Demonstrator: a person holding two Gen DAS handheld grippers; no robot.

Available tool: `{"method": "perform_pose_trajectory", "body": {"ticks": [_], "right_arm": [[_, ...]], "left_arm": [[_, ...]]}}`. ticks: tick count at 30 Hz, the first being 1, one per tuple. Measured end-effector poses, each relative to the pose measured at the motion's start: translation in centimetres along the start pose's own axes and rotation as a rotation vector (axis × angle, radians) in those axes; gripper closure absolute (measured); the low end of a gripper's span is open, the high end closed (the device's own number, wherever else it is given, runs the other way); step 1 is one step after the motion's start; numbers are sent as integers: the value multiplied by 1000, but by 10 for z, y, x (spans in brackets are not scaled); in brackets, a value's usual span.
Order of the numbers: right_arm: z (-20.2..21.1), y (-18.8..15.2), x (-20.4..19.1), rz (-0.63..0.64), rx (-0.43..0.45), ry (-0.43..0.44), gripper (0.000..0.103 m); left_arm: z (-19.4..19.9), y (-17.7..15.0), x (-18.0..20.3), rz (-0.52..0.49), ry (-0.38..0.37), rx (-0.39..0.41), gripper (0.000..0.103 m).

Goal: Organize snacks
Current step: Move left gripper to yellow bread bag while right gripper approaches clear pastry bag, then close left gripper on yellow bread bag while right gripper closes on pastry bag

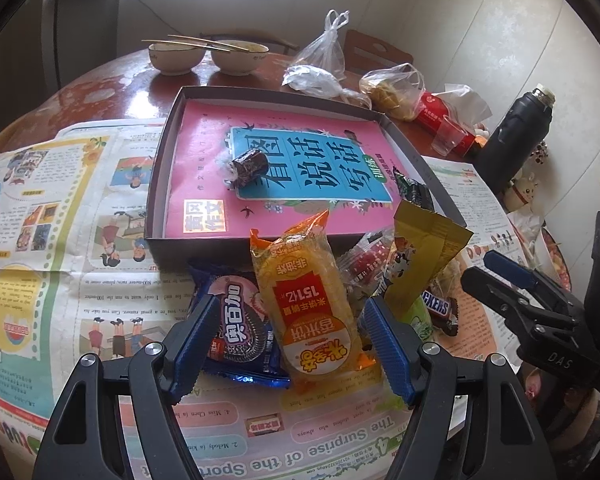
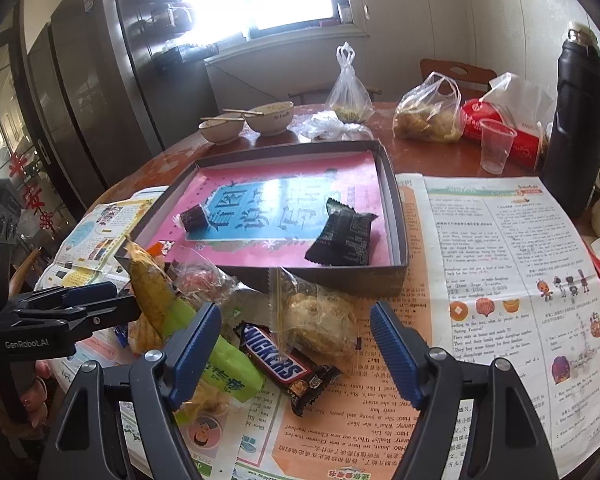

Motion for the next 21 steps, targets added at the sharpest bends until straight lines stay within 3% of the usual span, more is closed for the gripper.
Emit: {"method": "perform_pose_trajectory", "body": {"ticks": [21], "right_arm": [[-34, -16, 26, -87, -59, 11, 26]], "left_arm": [[-18, 11, 1, 20, -3, -1, 27]]}}
Point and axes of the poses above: each gripper's, at about its wrist camera, not at the fingertips, and z roughly against the way its jaws point, x to its right, y to its top, the point moved 10 cm from there along -z, roughly the way its jaws point, and after that the axes turned 7 degrees about y, right-handed, at the moved point
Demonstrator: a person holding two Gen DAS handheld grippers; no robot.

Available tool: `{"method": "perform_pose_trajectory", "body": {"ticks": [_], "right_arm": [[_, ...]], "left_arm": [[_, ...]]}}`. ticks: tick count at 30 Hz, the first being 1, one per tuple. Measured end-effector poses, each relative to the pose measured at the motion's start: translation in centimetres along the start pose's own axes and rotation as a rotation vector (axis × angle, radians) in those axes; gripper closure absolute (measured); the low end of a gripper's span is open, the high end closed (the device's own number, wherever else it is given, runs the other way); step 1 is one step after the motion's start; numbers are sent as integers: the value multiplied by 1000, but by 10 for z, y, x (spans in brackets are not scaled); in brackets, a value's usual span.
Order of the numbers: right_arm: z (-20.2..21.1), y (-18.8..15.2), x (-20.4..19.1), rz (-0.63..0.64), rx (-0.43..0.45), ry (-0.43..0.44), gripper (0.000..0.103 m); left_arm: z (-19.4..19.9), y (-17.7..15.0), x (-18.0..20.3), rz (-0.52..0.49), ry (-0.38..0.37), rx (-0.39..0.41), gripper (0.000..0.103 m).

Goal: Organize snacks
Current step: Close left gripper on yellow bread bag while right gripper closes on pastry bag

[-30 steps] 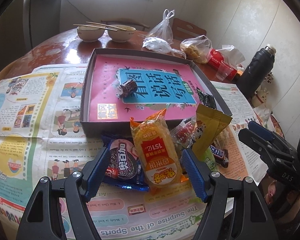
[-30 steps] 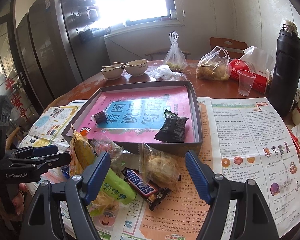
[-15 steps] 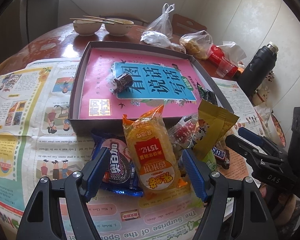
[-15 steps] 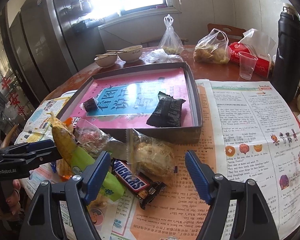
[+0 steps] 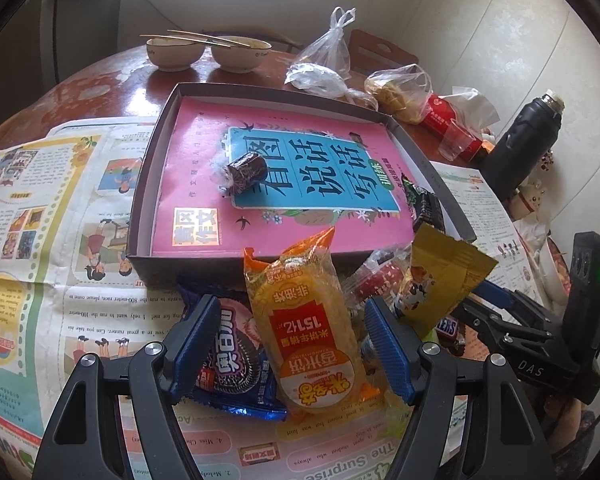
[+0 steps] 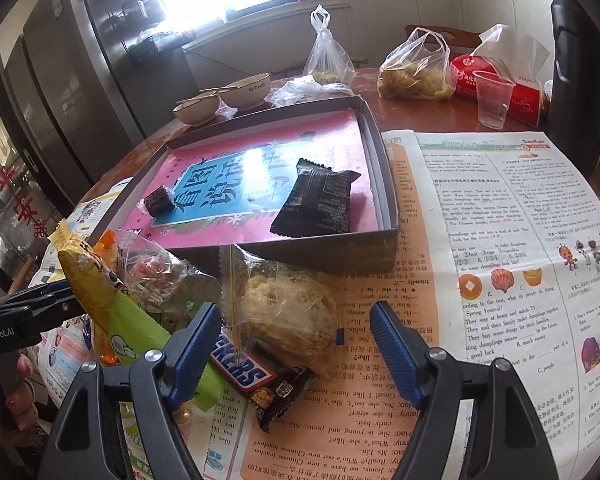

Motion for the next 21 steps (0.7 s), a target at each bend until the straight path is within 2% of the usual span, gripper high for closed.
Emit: {"method": "perform_pose_trajectory", "body": {"ticks": [5, 9, 15, 17, 19, 21], "right_arm": [[-8, -2, 2, -17, -16, 20, 29], [-11, -1, 1, -14, -12, 28, 39], [-12, 0, 2, -10, 0, 32, 43], [-12, 0, 2, -8, 6, 32, 44], [-11, 1, 1, -5, 9, 34, 46], [-10, 1, 1, -5, 10, 34, 46]], "left_arm": [[-3, 5, 0, 15, -19, 8, 28], [-4, 8, 0, 24, -25, 16, 30], [-7, 11, 1, 39, -47, 15, 39], [-7, 11, 0, 49, -52, 14, 46], [-9, 10, 0, 61, -68, 4, 61], [-12, 8, 0, 71, -83, -11, 63]]}}
Point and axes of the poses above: each gripper's, at about its wrist camera, not at the fingertips, and z roughly against the way its jaws point, x to its right, y to its top, the point moved 10 cm from there along -z, roughly the way its jaws point, and after that the axes turned 7 degrees about y, right-handed, at the moved point
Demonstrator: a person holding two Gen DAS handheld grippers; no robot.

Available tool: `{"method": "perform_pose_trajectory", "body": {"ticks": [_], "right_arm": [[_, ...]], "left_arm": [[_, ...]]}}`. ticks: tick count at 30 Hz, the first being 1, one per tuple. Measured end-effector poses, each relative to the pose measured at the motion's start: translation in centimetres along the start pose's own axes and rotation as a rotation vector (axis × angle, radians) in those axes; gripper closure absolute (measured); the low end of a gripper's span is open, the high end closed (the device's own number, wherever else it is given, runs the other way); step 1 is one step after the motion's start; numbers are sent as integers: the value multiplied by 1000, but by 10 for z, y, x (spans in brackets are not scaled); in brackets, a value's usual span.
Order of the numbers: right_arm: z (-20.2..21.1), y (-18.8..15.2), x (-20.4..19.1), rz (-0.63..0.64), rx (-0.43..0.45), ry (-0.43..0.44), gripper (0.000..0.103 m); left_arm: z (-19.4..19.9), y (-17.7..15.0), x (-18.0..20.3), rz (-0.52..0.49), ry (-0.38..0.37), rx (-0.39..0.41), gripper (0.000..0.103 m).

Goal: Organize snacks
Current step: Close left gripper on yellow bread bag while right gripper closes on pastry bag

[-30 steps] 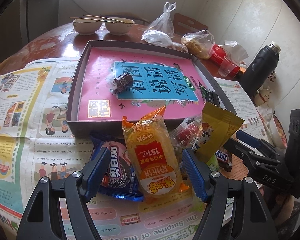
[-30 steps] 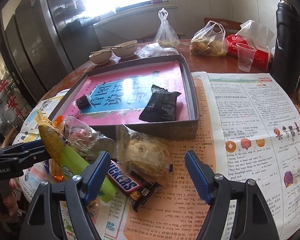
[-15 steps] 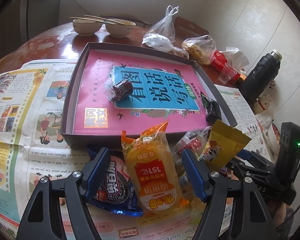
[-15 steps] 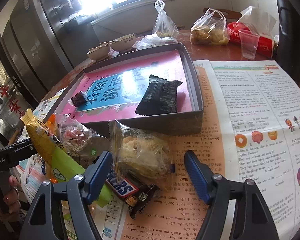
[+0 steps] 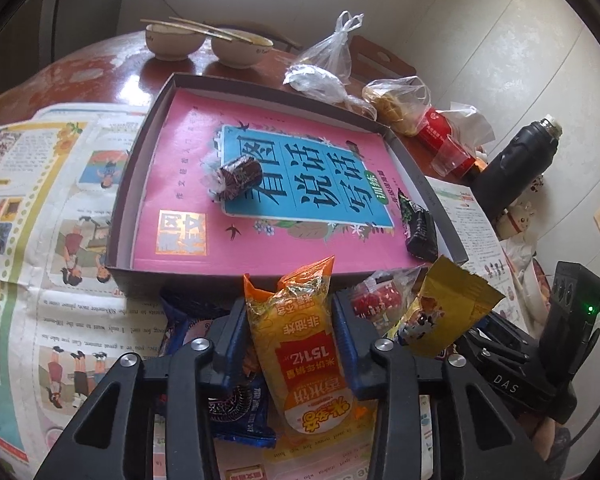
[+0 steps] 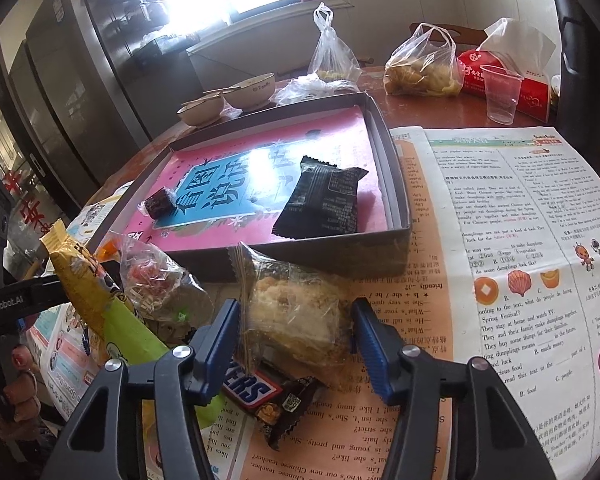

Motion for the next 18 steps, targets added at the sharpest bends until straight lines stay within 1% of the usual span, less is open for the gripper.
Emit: {"method": "perform_pose_trajectory", "body": {"ticks": [7, 13, 18], "right_arm": [[4, 0, 1, -2, 10, -9, 47], [13, 4, 1, -8, 35, -11, 48], [20, 7, -3, 0, 50, -10, 48]], "left_arm": [[2, 3, -1, 30, -26, 16, 70], [18, 10, -5, 40, -29, 64, 70], [36, 20, -11, 46, -11, 121, 70]]}}
Point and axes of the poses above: each gripper's, at about its wrist camera, not at the fingertips, and z roughly against the way its jaws point, x to its right, y to its top, the point moved 10 cm from there along -z, roughly the way its jaws point, and after that the axes turned 7 degrees about y, right-handed, at the moved point
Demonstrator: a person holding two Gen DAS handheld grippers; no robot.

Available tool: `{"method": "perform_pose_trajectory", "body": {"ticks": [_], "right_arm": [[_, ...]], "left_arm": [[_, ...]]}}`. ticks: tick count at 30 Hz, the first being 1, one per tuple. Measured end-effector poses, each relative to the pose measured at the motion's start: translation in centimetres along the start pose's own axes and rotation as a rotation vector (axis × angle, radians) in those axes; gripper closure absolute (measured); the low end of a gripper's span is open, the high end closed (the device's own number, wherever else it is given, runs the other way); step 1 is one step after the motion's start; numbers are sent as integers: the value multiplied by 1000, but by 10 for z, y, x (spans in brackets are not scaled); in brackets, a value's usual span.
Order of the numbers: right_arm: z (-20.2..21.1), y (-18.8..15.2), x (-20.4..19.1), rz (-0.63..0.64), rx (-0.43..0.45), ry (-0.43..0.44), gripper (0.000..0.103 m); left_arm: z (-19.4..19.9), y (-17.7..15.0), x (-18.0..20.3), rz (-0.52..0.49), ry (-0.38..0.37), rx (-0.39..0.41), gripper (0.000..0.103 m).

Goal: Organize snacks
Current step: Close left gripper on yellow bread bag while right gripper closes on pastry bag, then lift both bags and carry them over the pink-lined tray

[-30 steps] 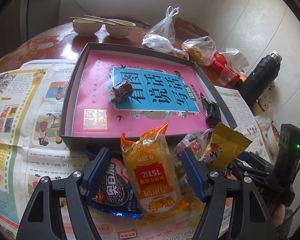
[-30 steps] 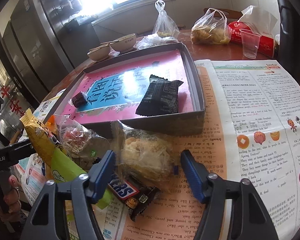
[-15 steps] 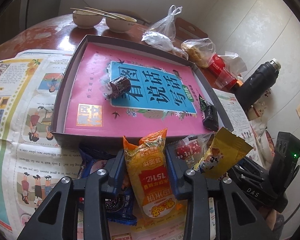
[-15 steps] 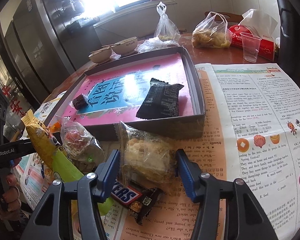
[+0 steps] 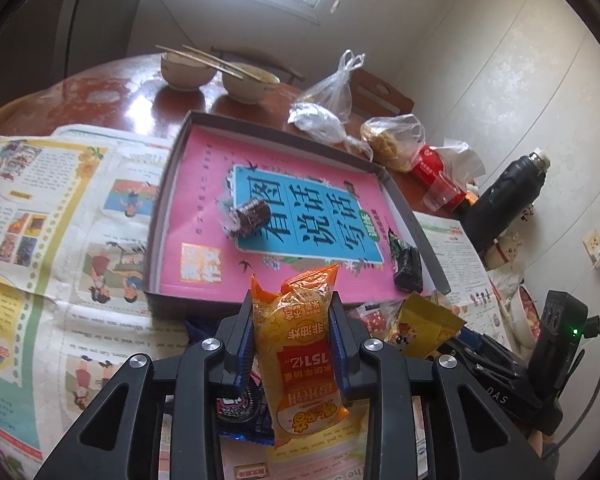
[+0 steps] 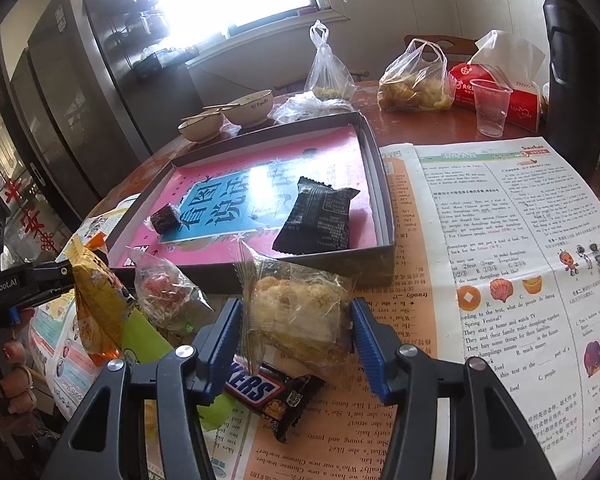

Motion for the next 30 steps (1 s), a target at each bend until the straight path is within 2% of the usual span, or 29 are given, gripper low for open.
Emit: {"method": "perform_pose_trajectory", "body": {"ticks": [9, 20, 30], "right_arm": [[8, 7, -9, 20, 24, 6, 48], [14, 19, -12, 32, 54, 2, 48], [10, 37, -17, 49, 77, 1, 48]], "left_arm": [[21, 25, -11, 18, 22, 81, 70], [25, 60, -17, 41, 57, 170, 70], [12, 77, -23, 44, 83, 194, 70]]}}
Point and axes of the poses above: each gripper's, at about its wrist camera, not at the fingertips, and z roughly against the way its jaws point, x to its right, y to its top, the point moved 10 cm from there along -z, roughly the way its jaws point, and after that the axes turned 7 degrees about y, right-handed, at the moved point
